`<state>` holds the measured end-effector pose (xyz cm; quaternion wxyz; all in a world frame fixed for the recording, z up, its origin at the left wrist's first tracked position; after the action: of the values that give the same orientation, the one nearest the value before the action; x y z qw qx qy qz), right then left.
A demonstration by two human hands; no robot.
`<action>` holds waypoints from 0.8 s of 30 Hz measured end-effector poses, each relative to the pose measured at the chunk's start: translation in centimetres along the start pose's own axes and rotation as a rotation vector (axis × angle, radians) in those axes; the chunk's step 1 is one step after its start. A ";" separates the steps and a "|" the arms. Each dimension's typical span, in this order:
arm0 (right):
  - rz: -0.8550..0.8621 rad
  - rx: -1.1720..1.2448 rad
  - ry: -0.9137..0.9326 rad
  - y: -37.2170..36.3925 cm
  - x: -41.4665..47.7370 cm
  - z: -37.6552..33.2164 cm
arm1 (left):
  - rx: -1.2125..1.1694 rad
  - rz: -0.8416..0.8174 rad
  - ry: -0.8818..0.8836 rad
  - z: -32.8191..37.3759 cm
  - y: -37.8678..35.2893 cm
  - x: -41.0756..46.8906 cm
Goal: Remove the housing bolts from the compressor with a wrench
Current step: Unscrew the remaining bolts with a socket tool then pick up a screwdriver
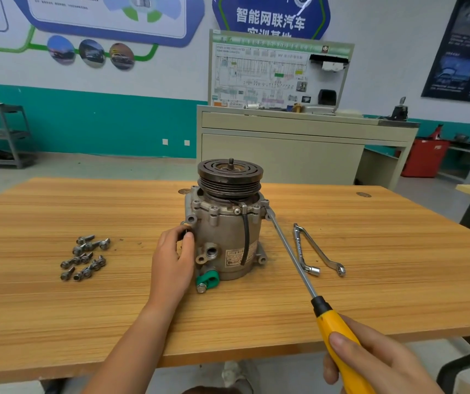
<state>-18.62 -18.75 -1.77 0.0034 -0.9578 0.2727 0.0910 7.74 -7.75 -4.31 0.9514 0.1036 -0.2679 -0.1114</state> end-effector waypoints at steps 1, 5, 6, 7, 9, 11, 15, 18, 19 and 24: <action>0.001 -0.001 0.000 0.0 0.1 0.1 | 0.000 -0.002 0.004 0.0 0.0 0.0; -0.010 -0.012 0.014 -0.4 0.5 0.0 | -0.004 -0.003 0.010 -0.1 -0.1 0.0; -0.016 0.000 0.013 -0.5 0.6 -0.1 | -0.002 0.000 0.009 0.0 -0.1 0.0; -0.028 0.016 0.007 -0.4 0.7 -0.3 | 0.000 0.002 0.007 0.0 -0.1 0.1; -0.077 0.046 -0.009 -0.1 0.7 -0.9 | 0.006 0.008 0.000 0.0 -0.1 0.0; -0.115 0.042 -0.002 0.4 0.7 -1.9 | 0.010 0.013 -0.003 0.0 -0.1 0.0; -0.090 0.028 0.020 0.3 1.0 -2.7 | 0.009 0.010 -0.004 0.0 -0.3 0.1; -0.007 0.056 0.028 -1.0 1.1 -1.6 | 0.009 0.019 -0.007 0.1 -0.4 0.0; 0.022 0.076 0.043 -1.4 1.1 -1.1 | 0.007 0.022 -0.010 0.1 -0.4 0.0; 0.094 0.156 0.065 -3.3 1.2 1.0 | 0.001 0.020 0.005 -0.1 -0.3 0.0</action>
<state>-16.07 -16.47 -3.08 0.0650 -0.9431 0.3238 0.0384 7.72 -7.99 -4.45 0.9531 0.1019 -0.2664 -0.1013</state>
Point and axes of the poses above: each hand's wrist, its own x-axis towards the middle knuckle, its own y-axis out of the back of the hand, z = x × y, the point moved 5 cm from there along x, towards the middle knuckle, and after that the axes turned 6 degrees about -z, right-handed, at the moved point
